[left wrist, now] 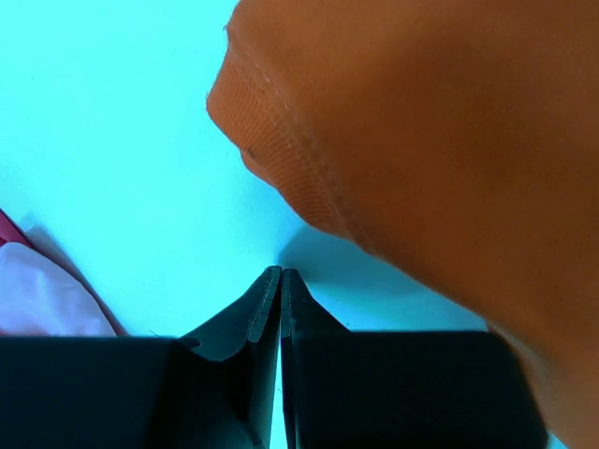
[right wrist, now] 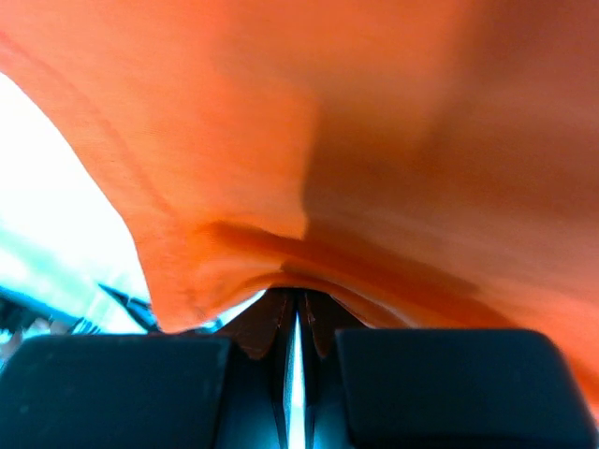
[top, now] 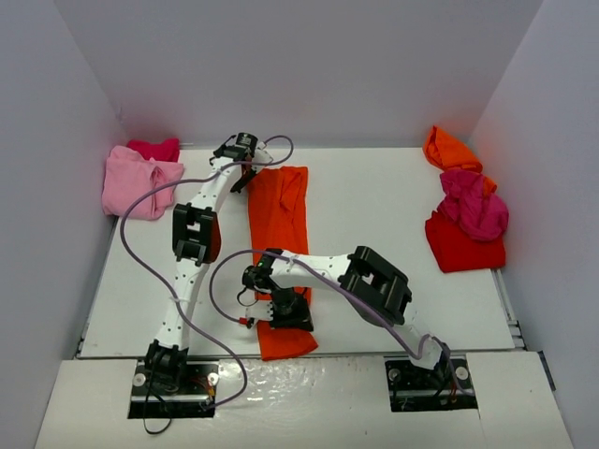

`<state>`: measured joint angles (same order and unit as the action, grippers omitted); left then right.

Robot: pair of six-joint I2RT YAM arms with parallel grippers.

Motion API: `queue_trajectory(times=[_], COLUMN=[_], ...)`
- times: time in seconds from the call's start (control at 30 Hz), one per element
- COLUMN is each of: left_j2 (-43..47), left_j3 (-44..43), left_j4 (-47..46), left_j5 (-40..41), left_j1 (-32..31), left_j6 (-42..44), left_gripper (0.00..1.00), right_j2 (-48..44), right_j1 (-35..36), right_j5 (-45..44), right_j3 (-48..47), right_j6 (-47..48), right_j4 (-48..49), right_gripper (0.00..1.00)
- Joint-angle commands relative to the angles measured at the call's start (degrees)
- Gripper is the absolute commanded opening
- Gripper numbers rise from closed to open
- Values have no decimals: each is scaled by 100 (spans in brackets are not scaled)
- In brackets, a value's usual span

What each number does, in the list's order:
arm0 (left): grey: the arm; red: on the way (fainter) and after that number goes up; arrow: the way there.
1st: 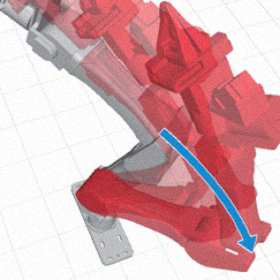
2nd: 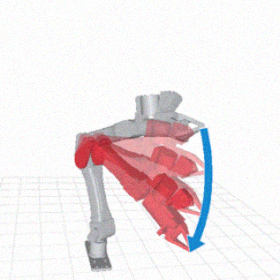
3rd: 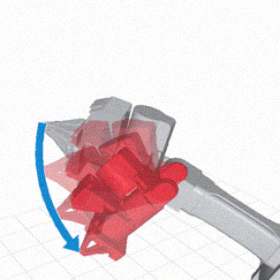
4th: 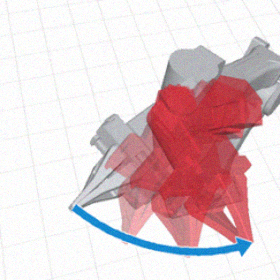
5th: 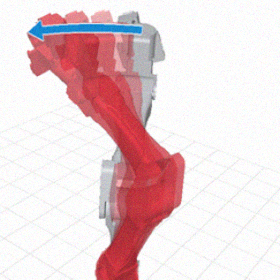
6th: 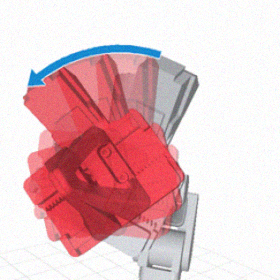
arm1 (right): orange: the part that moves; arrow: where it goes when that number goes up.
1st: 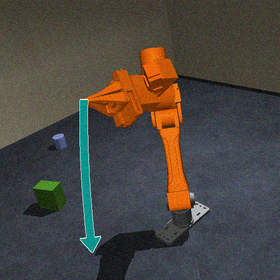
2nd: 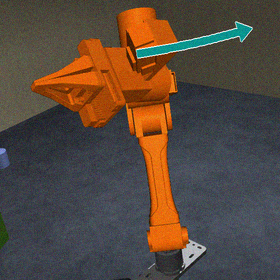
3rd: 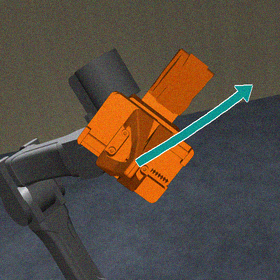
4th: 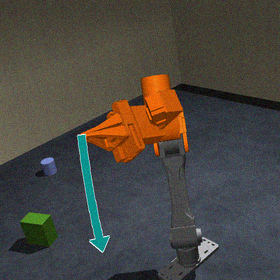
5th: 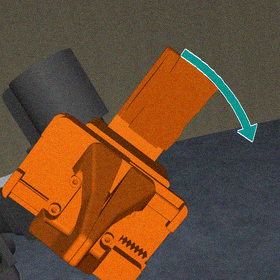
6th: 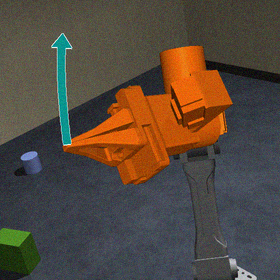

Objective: Fold and stack the t-shirts
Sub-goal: Rotate the tshirt 80 degrees

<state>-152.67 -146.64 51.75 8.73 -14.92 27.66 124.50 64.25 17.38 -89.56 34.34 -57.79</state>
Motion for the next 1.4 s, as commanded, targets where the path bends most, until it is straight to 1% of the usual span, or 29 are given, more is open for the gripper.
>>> queue_trajectory(times=[0.0, 0.1, 0.2, 0.27, 0.3, 0.37, 0.4, 0.47, 0.5, 0.57, 0.7, 0.83, 0.93, 1.07, 1.23, 1.37], left_j2=[1470, 1871, 2205, 2346, 2347, 2225, 2170, 1848, 1768, 1637, 1441, 1076, 753, 497, -88, -339], left_j3=[427, 540, 548, 540, 521, 339, 251, -248, -312, -308, -5, -250, -537, -608, -892, -929], left_j4=[-310, -208, -55, 88, 166, 422, 524, 1098, 1214, 1337, 1239, 1237, 1243, 1094, 668, 205], left_j5=[-208, -376, -558, -800, -854, -912, -1049, -1511, -1637, -1719, -1834, -1922, -1935, -1884, -1233, -666], left_j1=[67, 53, 59, 42, 35, -5, -13, -46, -64, -119, -278, -359, -380, -374, -275, -284], left_j6=[-51, -73, -86, -86, -79, -77, -72, -42, -16, 42, 218, 257, 272, 301, 187, 153], left_gripper=[2, 2, 2, 2, 4, 5, 5, 6, 6, 6, 6, 6, 7, 7, 7, 12], right_j2=[-1168, -1770, -2290, -2663, -2782, -2983, -3030, -3308, -3397, -3650, -4010, -4114, -4118, -4154, -4224, -4276], right_j1=[-101, -367, -835, -1156, -1204, -1264, -1292, -1431, -1502, -1854, -2478, -2817, -2982, -3135, -3173, -3214], right_j5=[-703, -1357, -1457, -1387, -1457, -1560, -1653, -1990, -2036, -2046, -1927, -1804, -1587, -1498, -1396, -1335], right_j3=[174, 129, -205, -280, -274, -225, -184, -106, -70, -41, 106, 285, 420, 540, 598, 728], right_j6=[-30, -46, -60, 10, 11, 22, 31, 72, 81, 234, 460, 512, 513, 483, 372, 348], right_j4=[96, 3, -168, -154, -141, -87, -40, 13, 48, 141, 391, 528, 555, 590, 594, 671], right_gripper=[0, 0, 0, 0, 0, 0, 0, 0, 0, 0, 0, 0, 0, 0, 0, 0])
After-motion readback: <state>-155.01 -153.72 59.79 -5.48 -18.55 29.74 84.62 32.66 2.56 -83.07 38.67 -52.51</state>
